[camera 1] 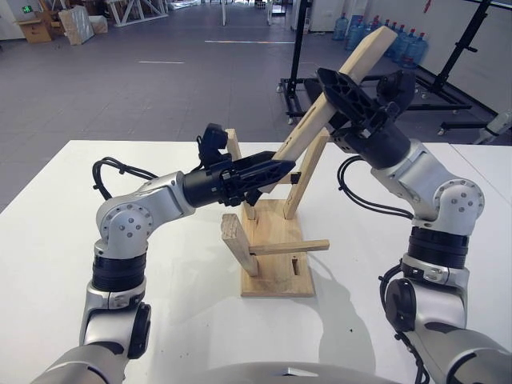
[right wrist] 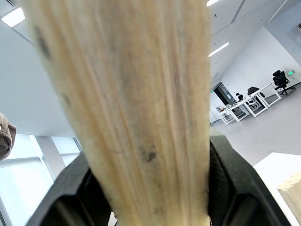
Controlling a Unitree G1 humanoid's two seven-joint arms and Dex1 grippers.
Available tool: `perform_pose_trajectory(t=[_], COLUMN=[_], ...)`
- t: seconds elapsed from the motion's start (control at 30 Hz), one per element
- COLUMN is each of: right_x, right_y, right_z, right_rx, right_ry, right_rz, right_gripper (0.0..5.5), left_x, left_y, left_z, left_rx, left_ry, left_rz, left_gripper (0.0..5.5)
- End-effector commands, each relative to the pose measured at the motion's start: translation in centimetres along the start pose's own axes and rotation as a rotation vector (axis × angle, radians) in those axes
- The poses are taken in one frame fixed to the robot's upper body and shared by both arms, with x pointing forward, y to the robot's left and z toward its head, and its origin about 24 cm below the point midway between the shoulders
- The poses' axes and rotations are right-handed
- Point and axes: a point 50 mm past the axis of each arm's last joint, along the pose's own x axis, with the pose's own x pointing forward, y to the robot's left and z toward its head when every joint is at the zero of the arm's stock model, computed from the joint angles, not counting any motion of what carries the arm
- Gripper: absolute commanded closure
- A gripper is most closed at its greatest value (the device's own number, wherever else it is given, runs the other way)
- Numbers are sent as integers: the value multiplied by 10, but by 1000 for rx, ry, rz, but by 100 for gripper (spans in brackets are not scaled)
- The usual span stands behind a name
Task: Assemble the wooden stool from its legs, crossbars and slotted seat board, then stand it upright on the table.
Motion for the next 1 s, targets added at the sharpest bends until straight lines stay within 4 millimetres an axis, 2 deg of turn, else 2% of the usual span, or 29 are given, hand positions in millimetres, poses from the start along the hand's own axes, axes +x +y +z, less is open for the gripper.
perform_pose_trajectory(t=[0.03, 0.13, 0.23, 0.37, 0.43, 0.5, 0.63, 0.73, 0.8, 0.9, 1.0], right_x=[-4, -7, -12, -32, -49, -65, -91, -104, -109, -115, -126], right_y=[-1, -3, -9, -13, -11, -8, -7, -3, -2, -5, -11], right_z=[-7, -9, -4, 12, 15, 17, 15, 1, -5, -3, 4], right_rx=[-49, -82, -168, -322, -428, -526, -658, -672, -642, -555, -372], right_ry=[44, 35, 32, 53, 83, 124, 222, 255, 276, 296, 244], right_rz=[-27, -42, -96, -163, -181, -209, -255, -195, -159, -134, -115], right_gripper=[333, 341, 343, 344, 344, 344, 344, 345, 345, 345, 345], left_x=[0, -2, -8, -25, -43, -61, -90, -103, -109, -113, -116], left_y=[5, 11, 15, 11, 9, 9, 7, 8, 13, 19, 23], left_z=[1, 4, 17, 55, 76, 85, 76, 64, 57, 47, 42], left_rx=[39, 71, 131, 248, 285, 290, 282, 276, 260, 248, 244], left_ry=[22, 0, -47, -160, -243, -305, -348, -363, -360, -327, -305], left_rz=[64, 118, 168, 251, 334, 437, 637, 740, 773, 794, 796], left_gripper=[308, 267, 225, 161, 125, 106, 52, 52, 52, 52, 52])
